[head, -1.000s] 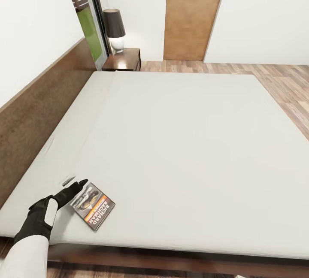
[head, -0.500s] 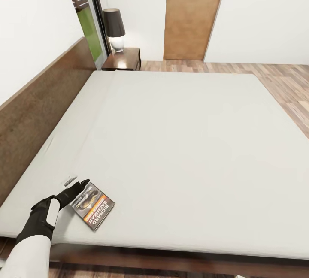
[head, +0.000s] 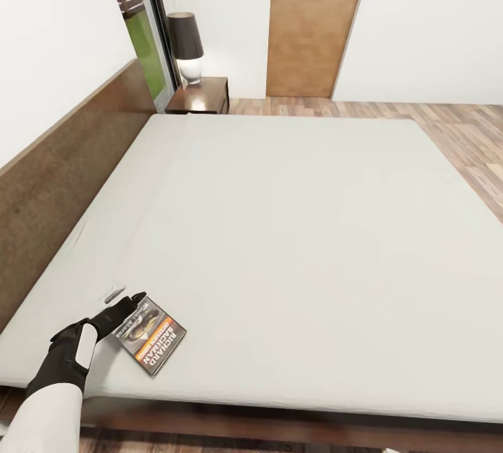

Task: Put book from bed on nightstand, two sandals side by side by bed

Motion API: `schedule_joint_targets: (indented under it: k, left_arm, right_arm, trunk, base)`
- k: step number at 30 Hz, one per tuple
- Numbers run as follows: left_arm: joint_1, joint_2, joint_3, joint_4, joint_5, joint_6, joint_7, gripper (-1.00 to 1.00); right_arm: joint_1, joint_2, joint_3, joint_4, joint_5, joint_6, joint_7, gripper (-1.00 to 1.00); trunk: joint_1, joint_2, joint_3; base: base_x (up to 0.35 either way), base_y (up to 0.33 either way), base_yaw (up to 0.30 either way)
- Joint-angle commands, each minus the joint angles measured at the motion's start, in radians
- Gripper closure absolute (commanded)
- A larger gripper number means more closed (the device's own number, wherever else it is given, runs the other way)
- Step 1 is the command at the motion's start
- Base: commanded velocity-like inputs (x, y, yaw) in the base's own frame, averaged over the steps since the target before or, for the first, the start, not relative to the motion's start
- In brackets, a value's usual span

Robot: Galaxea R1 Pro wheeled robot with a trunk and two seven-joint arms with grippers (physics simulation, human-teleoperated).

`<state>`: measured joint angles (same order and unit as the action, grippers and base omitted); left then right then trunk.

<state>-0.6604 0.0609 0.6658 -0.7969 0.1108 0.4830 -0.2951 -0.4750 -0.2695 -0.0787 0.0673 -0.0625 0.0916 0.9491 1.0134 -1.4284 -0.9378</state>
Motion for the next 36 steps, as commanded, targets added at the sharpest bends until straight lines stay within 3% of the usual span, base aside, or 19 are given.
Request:
schedule_joint_targets:
  k: [1, 6, 16, 22, 36]
  left_arm:
    - [-0.001, 0.0, 0.003, -0.001, 0.01, 0.009, -0.001, -1.0]
    - [-0.001, 0.0, 0.003, -0.001, 0.01, 0.009, -0.001, -1.0]
    - [-0.001, 0.0, 0.003, -0.002, 0.01, 0.009, -0.002, -1.0]
    - [-0.001, 0.0, 0.003, -0.002, 0.01, 0.009, -0.003, -1.0]
    - [-0.001, 0.0, 0.006, -0.002, 0.01, 0.009, -0.003, -1.0]
  right_arm:
    - [-0.001, 0.0, -0.007, 0.003, -0.005, 0.01, 0.003, -1.0]
    - [-0.001, 0.0, -0.007, 0.003, -0.005, 0.01, 0.004, -1.0]
    - [-0.002, 0.0, -0.007, 0.003, -0.005, 0.01, 0.004, -1.0]
    - [-0.001, 0.0, -0.007, 0.003, -0.005, 0.01, 0.004, -1.0]
    - [-0.001, 0.0, -0.007, 0.003, -0.005, 0.01, 0.004, -1.0]
  trunk:
    - [0.004, -0.008, -0.004]
    - [0.023, -0.043, -0.02]
    - [0.023, -0.043, -0.02]
    - [0.046, -0.085, -0.038]
    - [0.046, -0.085, -0.038]
  base:
    - [0.0, 0.0, 0.0]
    - [0.0, 0.0, 0.0]
    - [0.0, 0.0, 0.0]
    - [0.0, 0.0, 0.0]
    - [0.0, 0.0, 0.0]
